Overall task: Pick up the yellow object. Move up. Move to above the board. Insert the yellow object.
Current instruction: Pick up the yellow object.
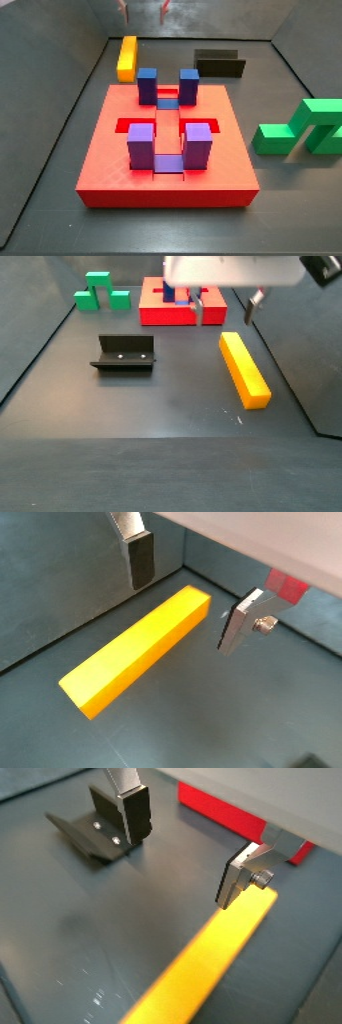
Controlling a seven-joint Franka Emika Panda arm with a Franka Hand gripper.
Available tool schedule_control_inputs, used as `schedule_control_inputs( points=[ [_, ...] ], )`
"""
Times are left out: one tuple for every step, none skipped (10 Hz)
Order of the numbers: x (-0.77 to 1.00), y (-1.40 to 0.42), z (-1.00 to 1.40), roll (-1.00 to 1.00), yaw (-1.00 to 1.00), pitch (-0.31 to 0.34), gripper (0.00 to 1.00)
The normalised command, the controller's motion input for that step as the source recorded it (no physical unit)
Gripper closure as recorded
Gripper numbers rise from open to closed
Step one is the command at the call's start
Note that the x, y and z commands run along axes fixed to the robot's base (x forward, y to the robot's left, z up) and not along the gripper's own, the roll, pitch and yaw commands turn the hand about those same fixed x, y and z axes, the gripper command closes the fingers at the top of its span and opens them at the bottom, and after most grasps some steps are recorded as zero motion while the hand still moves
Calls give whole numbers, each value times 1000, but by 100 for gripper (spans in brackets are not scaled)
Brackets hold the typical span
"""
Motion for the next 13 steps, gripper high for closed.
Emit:
schedule_control_inputs(
  points=[
    [-343,0,-1000,20,29,-96,0],
    [-229,0,-1000,34,51,-76,0],
    [-143,0,-1000,50,51,-63,0],
    [-91,0,-1000,43,60,-49,0],
    [-40,0,-1000,44,54,-29,0],
    [-40,0,-1000,64,60,-20,0],
    [-40,0,-1000,86,57,-24,0],
    [-94,0,-1000,113,69,-30,0],
    [-80,0,-1000,114,66,-20,0],
    [-83,0,-1000,107,51,-26,0],
    [-111,0,-971,77,46,-50,0],
    [-166,31,-497,-1,0,-103,0],
    [0,0,-11,0,0,-11,0]
  ],
)
